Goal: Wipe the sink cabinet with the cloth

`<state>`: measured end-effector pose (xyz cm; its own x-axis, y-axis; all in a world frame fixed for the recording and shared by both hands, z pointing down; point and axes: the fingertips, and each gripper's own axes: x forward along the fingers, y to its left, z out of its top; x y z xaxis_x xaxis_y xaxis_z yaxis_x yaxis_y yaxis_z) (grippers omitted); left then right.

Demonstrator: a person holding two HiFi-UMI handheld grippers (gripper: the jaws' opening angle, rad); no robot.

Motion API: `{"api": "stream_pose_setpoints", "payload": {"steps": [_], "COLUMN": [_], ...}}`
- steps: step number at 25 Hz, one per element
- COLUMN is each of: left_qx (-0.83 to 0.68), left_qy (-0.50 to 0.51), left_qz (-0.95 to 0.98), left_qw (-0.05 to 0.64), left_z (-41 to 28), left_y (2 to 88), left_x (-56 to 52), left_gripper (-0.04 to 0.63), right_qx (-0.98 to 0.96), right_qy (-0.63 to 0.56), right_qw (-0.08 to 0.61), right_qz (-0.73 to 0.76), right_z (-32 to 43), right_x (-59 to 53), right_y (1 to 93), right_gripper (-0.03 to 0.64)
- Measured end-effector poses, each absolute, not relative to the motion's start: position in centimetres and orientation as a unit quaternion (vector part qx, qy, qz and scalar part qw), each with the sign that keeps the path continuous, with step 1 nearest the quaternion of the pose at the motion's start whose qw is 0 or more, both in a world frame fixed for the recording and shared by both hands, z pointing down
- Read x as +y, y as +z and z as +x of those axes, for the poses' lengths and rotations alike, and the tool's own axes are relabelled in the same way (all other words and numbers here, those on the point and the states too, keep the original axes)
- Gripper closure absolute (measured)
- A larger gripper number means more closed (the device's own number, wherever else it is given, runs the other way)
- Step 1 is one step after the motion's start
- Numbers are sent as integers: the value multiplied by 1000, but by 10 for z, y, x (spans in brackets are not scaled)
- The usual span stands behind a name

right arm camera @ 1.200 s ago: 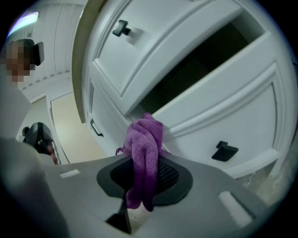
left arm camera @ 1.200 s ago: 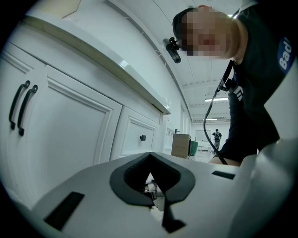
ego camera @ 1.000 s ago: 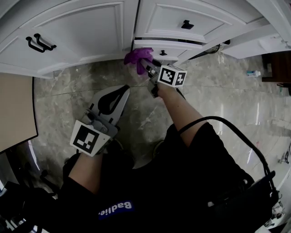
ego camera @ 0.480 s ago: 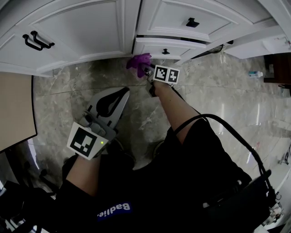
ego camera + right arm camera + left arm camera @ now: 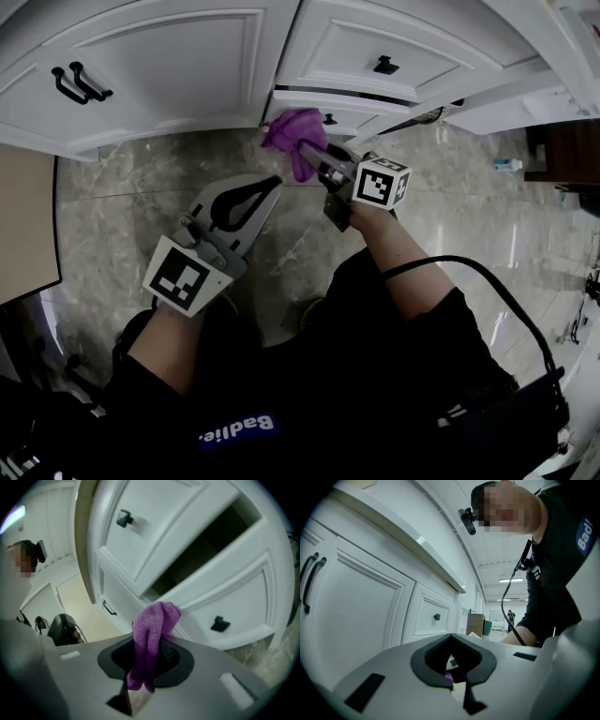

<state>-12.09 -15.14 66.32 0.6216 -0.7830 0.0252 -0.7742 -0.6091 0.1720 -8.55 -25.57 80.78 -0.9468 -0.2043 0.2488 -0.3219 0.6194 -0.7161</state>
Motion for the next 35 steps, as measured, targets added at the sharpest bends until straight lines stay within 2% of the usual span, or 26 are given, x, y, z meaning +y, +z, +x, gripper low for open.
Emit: {"api": "stream_pose_setpoints", "payload": {"steps": [3,5,10,17,19,27,30,35], "left_qx": [-430,-428,-414,-408,-408,-406,-400,-383], "left_qy": [-28,-26,-19,-3,-2,0,-3,-9], "left_qz": [898,899,905,907,908,909,912,921], "left_qw": [87,91,98,99,98,94,87,72], "left_z": [-117,-114,-106,-102,-103,-103,-98,-86], "left_y": [665,669,674,682,682,683,677,668], "left_x": [-154,-155,-149,-143,-142,-143,-145,-150], "left_gripper": [591,591,591,591,591,591,591,591], "right_qx": [-912,-908,-885,-837,-822,-795,-802,-856], "right_qy": [382,383,405,476,492,495,497,462], "right_qw": [14,0,31,36,48,171,179,131], "right_qz": [146,171,229,267,282,305,280,192], "right_z": [-81,-76,-75,-79,-74,-48,-50,-61], "right_x": [-267,-283,-308,-314,-314,-293,-281,-265], "right_y": [770,777,838,907,929,994,980,885], "right_gripper": [538,539,540,540,540,538,540,538]}}
